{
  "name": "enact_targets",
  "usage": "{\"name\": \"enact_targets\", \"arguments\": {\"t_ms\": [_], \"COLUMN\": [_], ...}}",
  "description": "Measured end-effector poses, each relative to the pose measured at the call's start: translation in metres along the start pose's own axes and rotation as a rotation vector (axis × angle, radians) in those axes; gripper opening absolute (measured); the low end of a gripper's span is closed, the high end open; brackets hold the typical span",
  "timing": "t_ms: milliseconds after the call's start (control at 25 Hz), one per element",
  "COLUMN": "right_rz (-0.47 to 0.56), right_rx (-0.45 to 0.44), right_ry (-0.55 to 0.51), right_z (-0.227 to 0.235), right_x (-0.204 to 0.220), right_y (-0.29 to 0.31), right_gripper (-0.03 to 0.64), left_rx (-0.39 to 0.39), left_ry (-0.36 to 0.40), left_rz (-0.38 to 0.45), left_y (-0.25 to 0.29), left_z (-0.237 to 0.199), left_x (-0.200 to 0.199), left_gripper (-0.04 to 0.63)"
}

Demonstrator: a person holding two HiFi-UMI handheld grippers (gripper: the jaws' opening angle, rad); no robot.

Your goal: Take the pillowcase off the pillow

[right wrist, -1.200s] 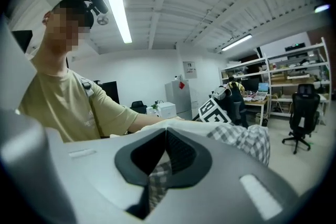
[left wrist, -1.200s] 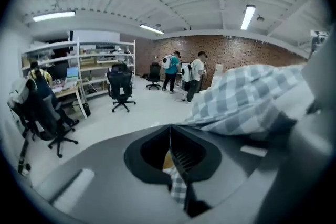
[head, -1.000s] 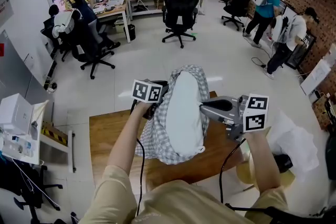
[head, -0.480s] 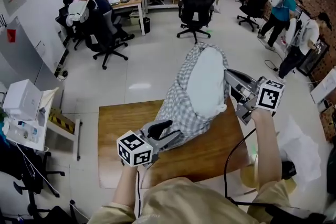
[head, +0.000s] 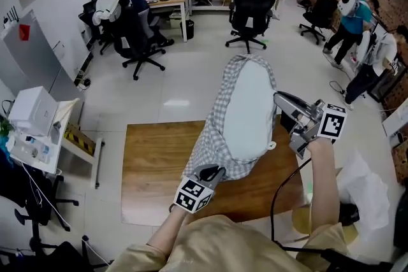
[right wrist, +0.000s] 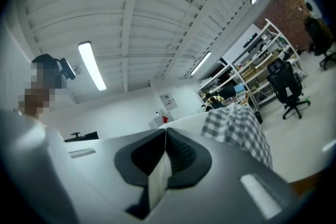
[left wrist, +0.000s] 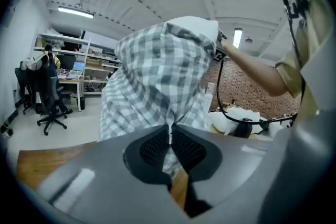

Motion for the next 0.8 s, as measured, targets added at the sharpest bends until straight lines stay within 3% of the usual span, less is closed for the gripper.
{"name": "enact_targets", "arguments": {"t_ms": [160,280,400,480,520,560,640,800], "right_rz": [0.076,0.165,0.132,0.099,0.094,0.091,0.074,-0.021], "right_rx": [-0.048,-0.029,-0.051,-0.054,-0.063,-0.08,-0.11,-0.166], "right_ry": [-0.064,-0.061,-0.049,0.01,0.034,0.036,-0.005,-0.105], "right_z": [-0.001,0.006,-0.003,-0.007,-0.009,-0.013,-0.022,-0.041], "right_x": [-0.001,-0.009,-0.015,-0.006,-0.003,-0.001,0.001,0.007], "right_y": [-0.003,-0.015,-0.012,-0.007,-0.007,-0.008,-0.014,-0.016], "right_gripper": [0.003,0.002,0.003,0.003,0.003,0.003,0.003,0.003], "left_rx": [0.022,0.026,0.046,0.084,0.108,0.134,0.163,0.058], "left_ry": [-0.046,-0.027,-0.006,0.07,0.12,0.149,0.138,0.065], "left_rz": [0.032,0.023,-0.036,-0.042,-0.031,-0.018,-0.003,0.051], "left_y": [-0.018,-0.021,-0.003,-0.009,-0.02,-0.032,-0.06,-0.095], "left_z": [0.008,0.001,-0.002,-0.001,-0.001,-0.003,-0.024,-0.124], "left_x": [0.019,0.026,0.034,0.024,0.013,0.001,-0.016,-0.073], "left_gripper": [0.012,0.011,0.009,0.015,0.034,0.101,0.262,0.285]}}
Point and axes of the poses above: the fingertips, and each gripper's own axes: y forward along the fingers, z to its right, x out of its underside, the point moved 4 cm from there along -y, backward along the fingers, and after that the axes turned 4 degrees about -x, right-handed, at the moved point
